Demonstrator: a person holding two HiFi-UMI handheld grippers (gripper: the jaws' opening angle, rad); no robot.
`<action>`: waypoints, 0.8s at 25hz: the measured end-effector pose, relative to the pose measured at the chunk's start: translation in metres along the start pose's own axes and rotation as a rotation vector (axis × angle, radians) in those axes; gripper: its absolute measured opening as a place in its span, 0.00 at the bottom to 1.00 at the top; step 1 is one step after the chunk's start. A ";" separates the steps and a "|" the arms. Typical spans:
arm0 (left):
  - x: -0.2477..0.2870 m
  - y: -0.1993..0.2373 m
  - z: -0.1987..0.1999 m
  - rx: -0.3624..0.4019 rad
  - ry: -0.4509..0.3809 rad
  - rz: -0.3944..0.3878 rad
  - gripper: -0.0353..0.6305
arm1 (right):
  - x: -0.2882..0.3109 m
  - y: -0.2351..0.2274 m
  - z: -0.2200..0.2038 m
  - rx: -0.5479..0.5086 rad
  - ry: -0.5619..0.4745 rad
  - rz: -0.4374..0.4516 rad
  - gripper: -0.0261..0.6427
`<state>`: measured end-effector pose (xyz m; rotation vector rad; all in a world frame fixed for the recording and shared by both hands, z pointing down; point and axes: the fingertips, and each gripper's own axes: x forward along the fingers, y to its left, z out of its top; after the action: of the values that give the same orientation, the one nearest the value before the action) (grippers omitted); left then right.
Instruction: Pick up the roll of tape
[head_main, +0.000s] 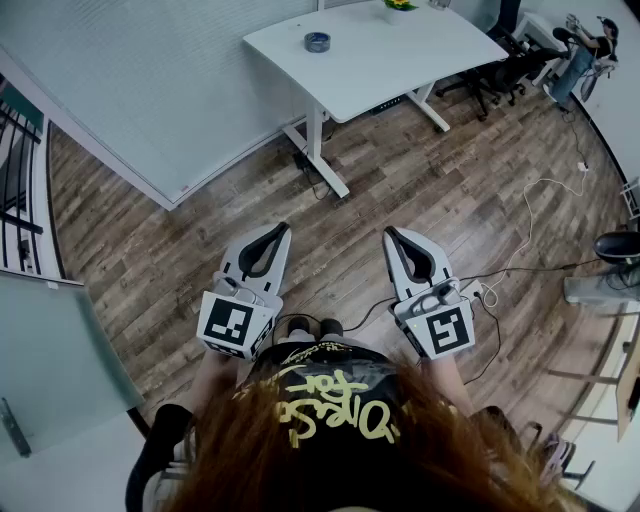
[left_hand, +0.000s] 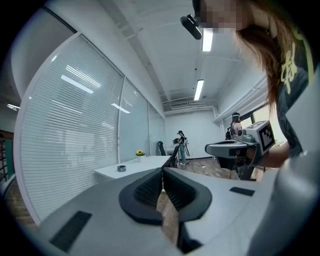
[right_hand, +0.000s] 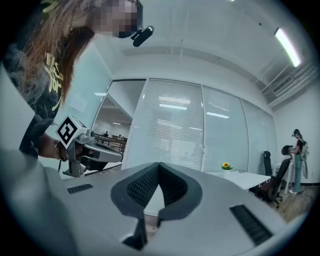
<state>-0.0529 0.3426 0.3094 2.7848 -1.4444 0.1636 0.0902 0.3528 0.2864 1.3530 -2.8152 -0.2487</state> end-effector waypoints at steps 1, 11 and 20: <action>0.000 0.002 0.001 0.002 -0.004 0.004 0.06 | 0.000 0.002 -0.002 -0.011 0.009 -0.001 0.04; -0.003 0.010 0.001 0.056 0.002 0.032 0.05 | 0.007 0.004 -0.006 0.008 0.022 -0.007 0.04; -0.003 0.026 -0.002 -0.055 -0.009 0.047 0.08 | 0.021 0.009 -0.012 0.108 0.017 0.028 0.05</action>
<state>-0.0757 0.3301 0.3100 2.7129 -1.4934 0.1100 0.0712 0.3407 0.2983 1.3264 -2.8691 -0.0855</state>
